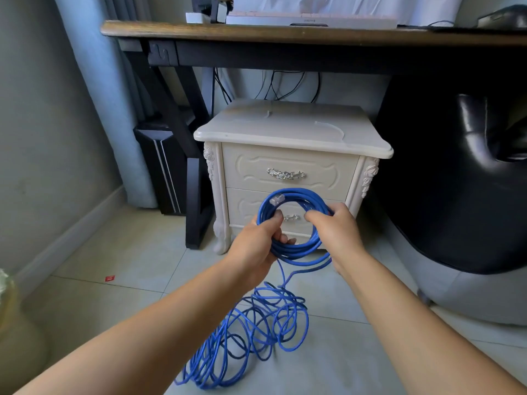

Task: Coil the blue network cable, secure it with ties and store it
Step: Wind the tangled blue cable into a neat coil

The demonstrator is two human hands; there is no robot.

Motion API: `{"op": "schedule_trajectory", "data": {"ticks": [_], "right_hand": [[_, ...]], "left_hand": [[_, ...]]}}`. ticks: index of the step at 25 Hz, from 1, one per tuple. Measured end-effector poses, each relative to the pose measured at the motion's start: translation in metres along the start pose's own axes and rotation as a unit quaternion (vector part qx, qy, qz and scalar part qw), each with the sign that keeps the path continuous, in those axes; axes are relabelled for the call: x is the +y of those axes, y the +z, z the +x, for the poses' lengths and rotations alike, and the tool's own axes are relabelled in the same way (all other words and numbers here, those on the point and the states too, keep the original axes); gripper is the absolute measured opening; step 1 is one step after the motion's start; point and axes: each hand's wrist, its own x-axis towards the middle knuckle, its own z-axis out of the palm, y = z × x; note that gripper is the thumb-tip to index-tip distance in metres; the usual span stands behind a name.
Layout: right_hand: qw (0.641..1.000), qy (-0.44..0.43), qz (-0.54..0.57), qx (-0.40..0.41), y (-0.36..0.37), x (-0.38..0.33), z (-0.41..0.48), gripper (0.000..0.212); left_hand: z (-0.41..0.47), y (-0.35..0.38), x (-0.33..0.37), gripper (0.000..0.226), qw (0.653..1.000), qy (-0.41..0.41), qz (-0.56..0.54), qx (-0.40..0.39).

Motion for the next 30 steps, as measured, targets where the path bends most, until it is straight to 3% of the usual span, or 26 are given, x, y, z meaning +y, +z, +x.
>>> {"op": "schedule_trajectory", "data": {"ticks": [2, 5, 7, 10, 12, 14, 16, 17, 19, 20, 23, 26, 30], "right_hand": [[1.0, 0.011, 0.01, -0.002, 0.003, -0.003, -0.003, 0.02], [0.989, 0.067, 0.112, -0.073, 0.006, -0.006, -0.009, 0.027], [0.979, 0.073, 0.151, -0.115, 0.003, -0.011, -0.012, 0.014], [0.989, 0.031, 0.121, -0.084, -0.003, -0.014, -0.014, 0.005], [0.998, -0.032, -0.001, -0.054, -0.007, -0.012, -0.014, 0.01], [0.985, -0.096, -0.136, -0.057, -0.008, -0.01, -0.017, 0.019], [0.958, -0.148, -0.232, -0.084, -0.005, -0.011, -0.025, 0.022], [0.943, -0.172, -0.27, -0.095, -0.002, -0.012, -0.03, 0.024], [0.912, -0.213, -0.335, -0.1, 0.004, -0.014, -0.036, 0.027], [0.903, -0.227, -0.353, -0.095, 0.006, -0.016, -0.04, 0.025], [0.93, -0.22, -0.285, -0.078, 0.008, -0.019, -0.046, 0.026], [0.975, -0.104, -0.134, -0.146, -0.001, -0.022, -0.044, 0.045], [0.958, 0.016, -0.061, -0.279, -0.002, -0.008, -0.046, 0.052]], "left_hand": [[0.0, -0.001, 0.005, 0.009, 0.999, 0.032, -0.007, -0.003], [0.001, -0.008, 0.013, 0.008, 0.998, 0.047, -0.017, -0.029], [0.002, -0.013, 0.016, 0.006, 0.998, 0.035, -0.002, -0.055], [0.0, -0.021, 0.016, 0.006, 0.99, 0.002, 0.078, -0.119], [0.0, -0.029, 0.018, 0.039, 0.973, 0.008, 0.17, -0.154], [-0.002, -0.036, 0.023, 0.07, 0.954, 0.052, 0.243, -0.168], [-0.006, -0.036, 0.026, 0.08, 0.918, 0.122, 0.341, -0.164], [-0.006, -0.037, 0.025, 0.079, 0.875, 0.171, 0.429, -0.145], [-0.006, -0.036, 0.02, 0.067, 0.787, 0.252, 0.556, -0.091], [-0.006, -0.036, 0.019, 0.055, 0.775, 0.269, 0.569, -0.061], [-0.003, -0.033, 0.021, 0.022, 0.8, 0.275, 0.534, -0.008], [0.001, -0.032, 0.019, 0.014, 0.852, 0.24, 0.465, 0.013], [0.0, -0.032, 0.025, 0.016, 0.942, 0.166, 0.278, 0.091]]}}
